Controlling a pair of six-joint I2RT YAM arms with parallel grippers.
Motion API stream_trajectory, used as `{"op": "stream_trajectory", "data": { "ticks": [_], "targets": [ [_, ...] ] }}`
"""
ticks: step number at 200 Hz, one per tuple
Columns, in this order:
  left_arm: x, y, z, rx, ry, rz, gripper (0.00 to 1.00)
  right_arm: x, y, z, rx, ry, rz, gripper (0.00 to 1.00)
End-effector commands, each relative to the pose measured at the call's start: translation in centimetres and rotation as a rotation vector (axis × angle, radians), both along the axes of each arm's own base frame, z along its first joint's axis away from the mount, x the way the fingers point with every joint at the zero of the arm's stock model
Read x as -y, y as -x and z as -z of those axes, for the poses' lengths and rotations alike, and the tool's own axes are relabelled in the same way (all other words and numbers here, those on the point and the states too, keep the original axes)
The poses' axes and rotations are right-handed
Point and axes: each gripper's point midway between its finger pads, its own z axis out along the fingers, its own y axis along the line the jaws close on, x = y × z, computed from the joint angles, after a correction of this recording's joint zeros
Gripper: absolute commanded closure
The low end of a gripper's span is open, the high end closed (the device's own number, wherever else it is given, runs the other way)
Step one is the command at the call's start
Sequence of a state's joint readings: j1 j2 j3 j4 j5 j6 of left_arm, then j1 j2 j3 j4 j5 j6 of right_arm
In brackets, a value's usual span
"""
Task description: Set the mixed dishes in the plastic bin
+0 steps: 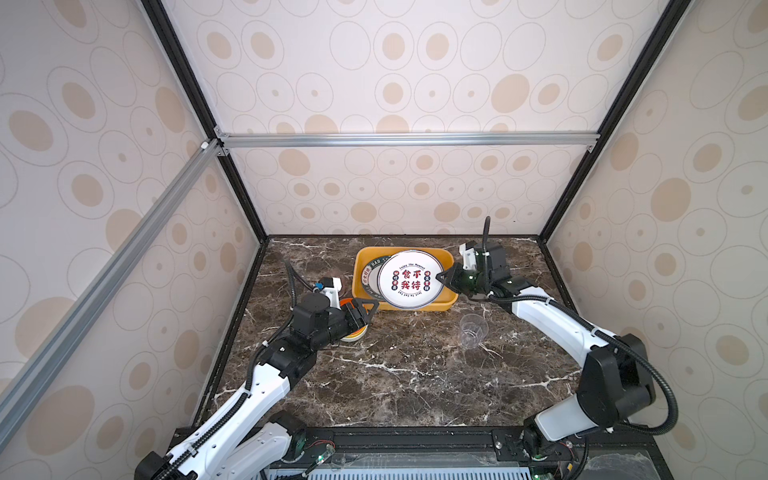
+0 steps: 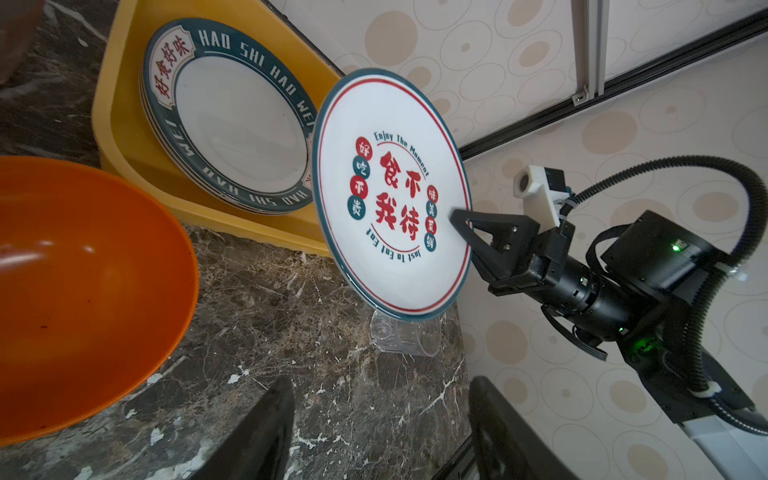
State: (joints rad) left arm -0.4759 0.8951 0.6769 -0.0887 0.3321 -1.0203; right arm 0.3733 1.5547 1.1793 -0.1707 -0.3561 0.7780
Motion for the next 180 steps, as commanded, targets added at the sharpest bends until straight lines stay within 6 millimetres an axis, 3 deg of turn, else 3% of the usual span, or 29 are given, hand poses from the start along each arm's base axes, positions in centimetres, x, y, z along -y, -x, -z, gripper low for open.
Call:
{"op": "stream_trajectory", "data": {
  "ticks": [1,90,180],
  "targets": [
    [-0.4,-0.3,-2.0,0.057,0.000,-0.010,0.33,-0.4,-2.1,-1.3,0.023,-0.019,0.017,1.00],
    [-0.4,-0.2,-1.6,0.042,-0.007,-0.009,0.33,-1.6,-7.9,3.8,-0.043,0.054,0.054,1.00],
    [-0.4,-0.2,-1.0,0.022,-0.006,-0.014,0.33,-2.6,-10.2,6.8,-0.061,0.048,0.058,1.00]
  ]
}}
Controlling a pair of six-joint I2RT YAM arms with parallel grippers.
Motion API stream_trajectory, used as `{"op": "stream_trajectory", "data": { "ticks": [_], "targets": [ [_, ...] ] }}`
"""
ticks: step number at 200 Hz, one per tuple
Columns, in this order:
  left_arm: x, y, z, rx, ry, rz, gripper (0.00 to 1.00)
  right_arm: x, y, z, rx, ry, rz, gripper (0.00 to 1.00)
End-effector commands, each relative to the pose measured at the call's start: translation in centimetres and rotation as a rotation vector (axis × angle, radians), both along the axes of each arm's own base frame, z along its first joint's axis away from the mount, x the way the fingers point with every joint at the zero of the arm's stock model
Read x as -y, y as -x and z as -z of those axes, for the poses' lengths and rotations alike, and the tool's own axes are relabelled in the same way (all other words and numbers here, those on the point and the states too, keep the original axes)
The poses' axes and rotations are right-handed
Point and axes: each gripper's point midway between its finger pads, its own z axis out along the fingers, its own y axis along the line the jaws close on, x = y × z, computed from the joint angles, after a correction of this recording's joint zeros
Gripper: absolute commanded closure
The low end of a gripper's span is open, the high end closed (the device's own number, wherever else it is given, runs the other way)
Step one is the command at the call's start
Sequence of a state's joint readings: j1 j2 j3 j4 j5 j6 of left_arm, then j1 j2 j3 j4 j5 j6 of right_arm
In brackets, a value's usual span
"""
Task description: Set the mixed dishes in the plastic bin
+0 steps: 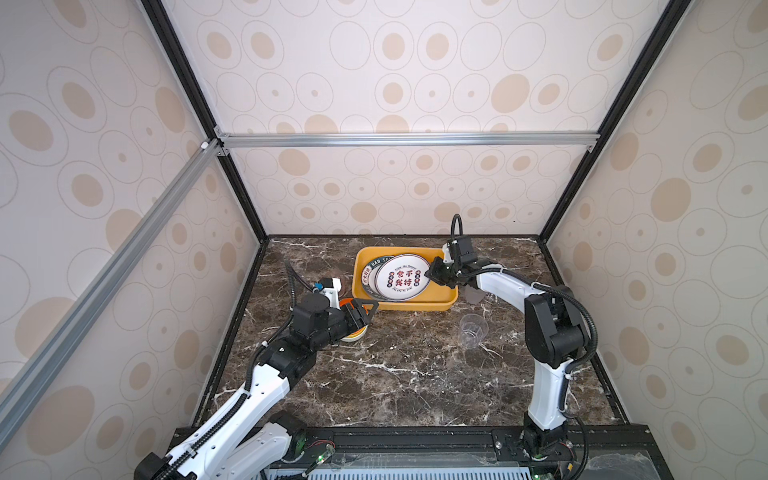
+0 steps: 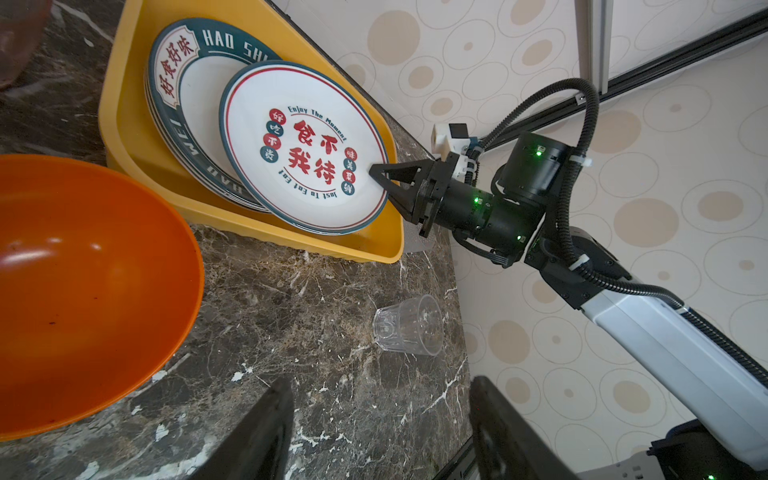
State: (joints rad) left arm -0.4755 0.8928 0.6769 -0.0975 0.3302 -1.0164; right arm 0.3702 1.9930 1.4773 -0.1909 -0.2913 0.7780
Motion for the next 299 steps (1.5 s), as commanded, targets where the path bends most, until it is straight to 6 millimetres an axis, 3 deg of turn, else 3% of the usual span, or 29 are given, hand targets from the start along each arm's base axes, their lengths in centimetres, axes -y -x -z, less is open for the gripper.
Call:
{"op": "stream_trajectory", "data": {
  "ticks": [1,167,210,241,299],
  "targets": [
    [-0.4,-0.2,-1.1,0.025,0.000,-0.013,0.33,-0.7,-2.0,-2.1,0.075,-0.049,0.007,1.00],
    [-0.5,0.0,0.0,0.009,0.001,-0.018,0.33,-1.4,-4.0,0.2,0.065,-0.050,0.017,0.97],
    [-0.4,0.0,0.1,0.006,0.004,-0.014,0.33,-1.5,-4.2,1.1,0.051,-0.047,0.021,0.92],
    [-0.5,0.0,0.3,0.005,0.002,-0.016,0.33,-1.4,-4.2,1.7,0.037,-0.037,0.026,0.81],
    [-0.5,0.1,0.4,0.001,0.007,-0.017,0.33,-1.3,-4.1,2.4,0.017,-0.027,0.023,0.77]
  ]
}}
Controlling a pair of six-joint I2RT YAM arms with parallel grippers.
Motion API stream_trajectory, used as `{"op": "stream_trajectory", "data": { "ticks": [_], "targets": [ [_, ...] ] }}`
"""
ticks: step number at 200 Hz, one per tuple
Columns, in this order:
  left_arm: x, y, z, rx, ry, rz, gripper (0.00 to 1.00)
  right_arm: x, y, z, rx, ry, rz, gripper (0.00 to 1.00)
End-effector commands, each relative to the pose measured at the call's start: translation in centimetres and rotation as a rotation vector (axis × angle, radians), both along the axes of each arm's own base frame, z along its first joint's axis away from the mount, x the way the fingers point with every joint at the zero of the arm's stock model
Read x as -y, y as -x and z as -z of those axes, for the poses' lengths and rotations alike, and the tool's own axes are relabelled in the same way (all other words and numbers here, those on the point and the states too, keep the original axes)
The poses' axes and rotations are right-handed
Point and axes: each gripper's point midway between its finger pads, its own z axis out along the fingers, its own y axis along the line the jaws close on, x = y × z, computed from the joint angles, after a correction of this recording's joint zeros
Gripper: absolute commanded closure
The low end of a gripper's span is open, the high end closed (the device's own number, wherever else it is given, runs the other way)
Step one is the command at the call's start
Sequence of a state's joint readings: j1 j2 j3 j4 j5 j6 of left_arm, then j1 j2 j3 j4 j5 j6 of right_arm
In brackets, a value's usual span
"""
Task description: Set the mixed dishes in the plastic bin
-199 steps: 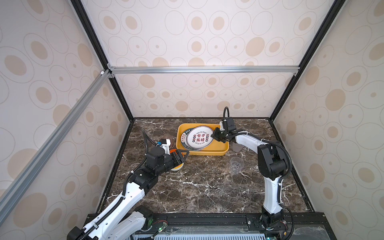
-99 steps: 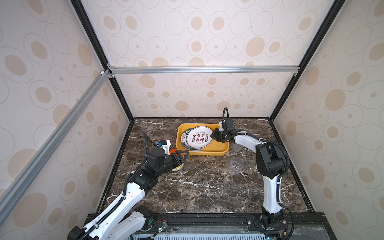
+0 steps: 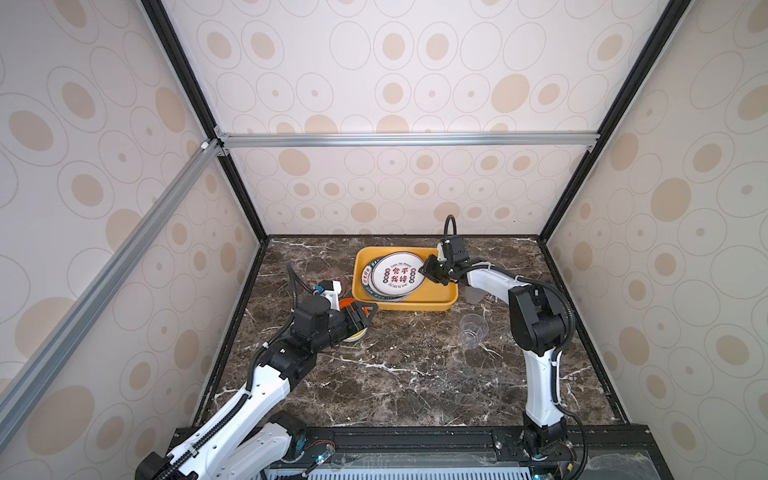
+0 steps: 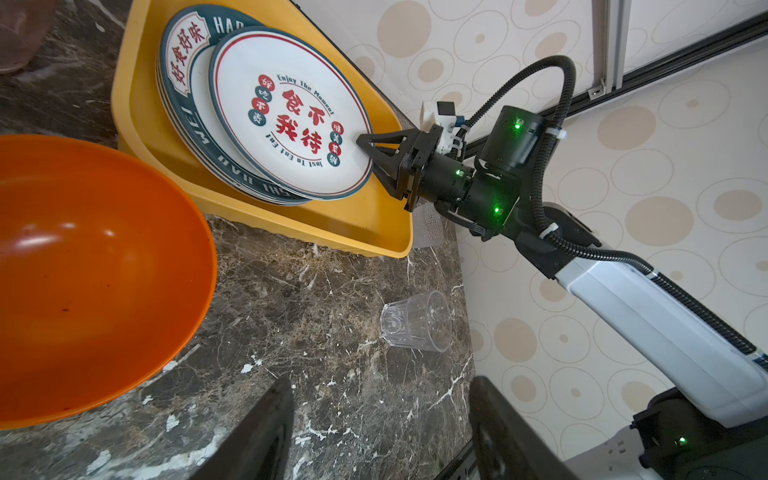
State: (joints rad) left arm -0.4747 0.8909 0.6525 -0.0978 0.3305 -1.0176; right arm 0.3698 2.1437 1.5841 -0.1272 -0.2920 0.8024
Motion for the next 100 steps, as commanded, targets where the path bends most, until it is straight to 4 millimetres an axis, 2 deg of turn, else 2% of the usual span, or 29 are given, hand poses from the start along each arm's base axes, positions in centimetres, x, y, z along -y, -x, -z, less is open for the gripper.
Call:
{"op": "stream_trajectory", "data": {
  "ticks": [1,100],
  "targets": [
    [-0.3,-0.2,-0.7,0.023,0.017,-0.016,0.33,0.0,-0.8,-0.2,0.011,-0.006,0.007,0.77],
    [-0.3,0.0,-0.5,0.017,0.028,-0.016,0.33,-0.1,-0.4,0.8,-0.024,0.015,-0.008,0.78]
  ]
}}
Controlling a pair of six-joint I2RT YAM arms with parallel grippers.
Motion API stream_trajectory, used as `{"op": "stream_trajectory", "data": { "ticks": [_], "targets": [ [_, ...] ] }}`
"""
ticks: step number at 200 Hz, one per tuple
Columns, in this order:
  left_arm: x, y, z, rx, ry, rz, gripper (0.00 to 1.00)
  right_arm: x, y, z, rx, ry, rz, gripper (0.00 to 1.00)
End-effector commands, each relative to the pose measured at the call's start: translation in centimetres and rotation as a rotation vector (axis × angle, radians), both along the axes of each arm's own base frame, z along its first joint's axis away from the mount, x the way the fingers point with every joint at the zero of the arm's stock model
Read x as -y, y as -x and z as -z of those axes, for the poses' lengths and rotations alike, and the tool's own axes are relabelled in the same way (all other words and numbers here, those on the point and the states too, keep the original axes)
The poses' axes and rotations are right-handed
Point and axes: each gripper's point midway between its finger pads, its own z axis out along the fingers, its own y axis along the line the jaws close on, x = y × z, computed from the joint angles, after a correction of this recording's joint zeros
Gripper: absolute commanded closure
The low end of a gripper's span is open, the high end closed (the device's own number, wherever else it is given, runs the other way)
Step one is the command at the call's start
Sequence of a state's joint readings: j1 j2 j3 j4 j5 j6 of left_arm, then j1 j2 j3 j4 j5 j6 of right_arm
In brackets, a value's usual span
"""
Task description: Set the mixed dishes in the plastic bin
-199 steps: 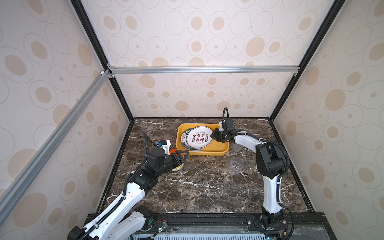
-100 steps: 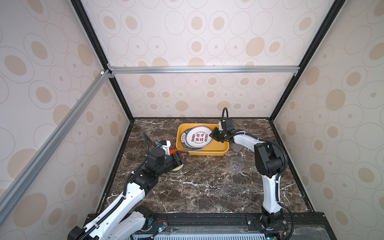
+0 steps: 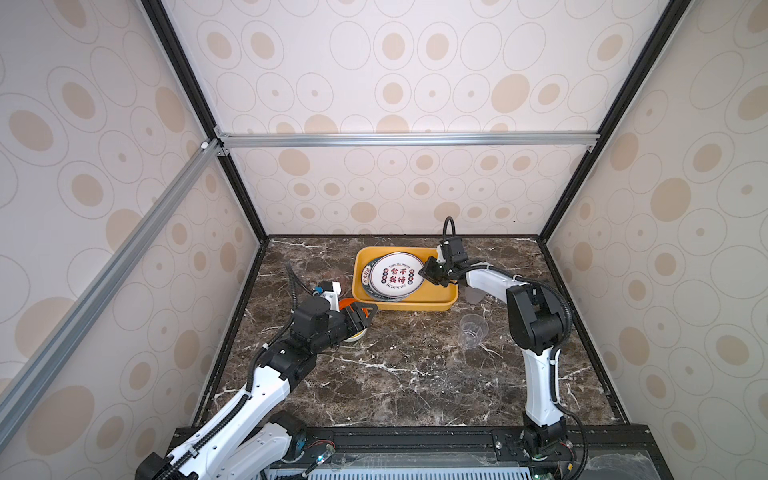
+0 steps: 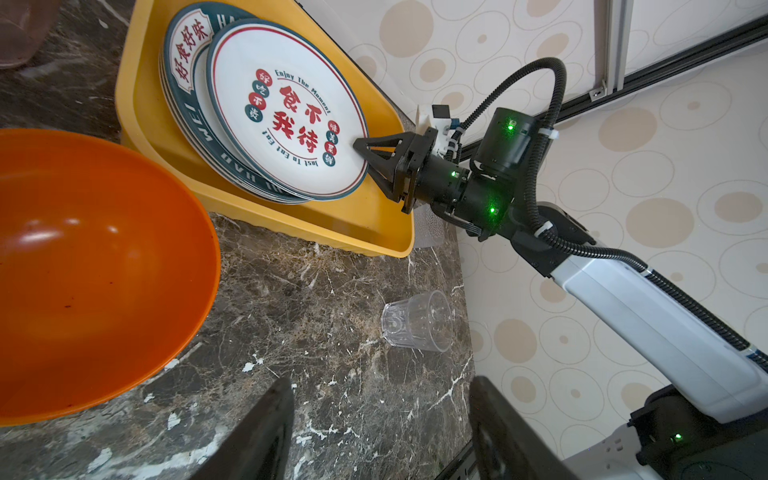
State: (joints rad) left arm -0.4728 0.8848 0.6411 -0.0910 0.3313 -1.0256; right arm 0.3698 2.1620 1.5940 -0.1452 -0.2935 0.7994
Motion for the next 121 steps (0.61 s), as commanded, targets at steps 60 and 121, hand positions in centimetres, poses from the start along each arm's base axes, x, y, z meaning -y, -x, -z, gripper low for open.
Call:
{"op": "stream_trajectory", "data": {
  "ticks": [60,121],
  "targets": [
    [-0.2,-0.1,-0.6,0.020,0.026,-0.012,0.34,-0.2,-0.5,-0.7,0.015,0.013,-0.015,0.82],
    [-0.2,0.0,-0.5,0.017,0.028,-0.013,0.34,-1.3,-0.6,-0.2,0.000,0.011,-0.038,0.83]
  ]
}}
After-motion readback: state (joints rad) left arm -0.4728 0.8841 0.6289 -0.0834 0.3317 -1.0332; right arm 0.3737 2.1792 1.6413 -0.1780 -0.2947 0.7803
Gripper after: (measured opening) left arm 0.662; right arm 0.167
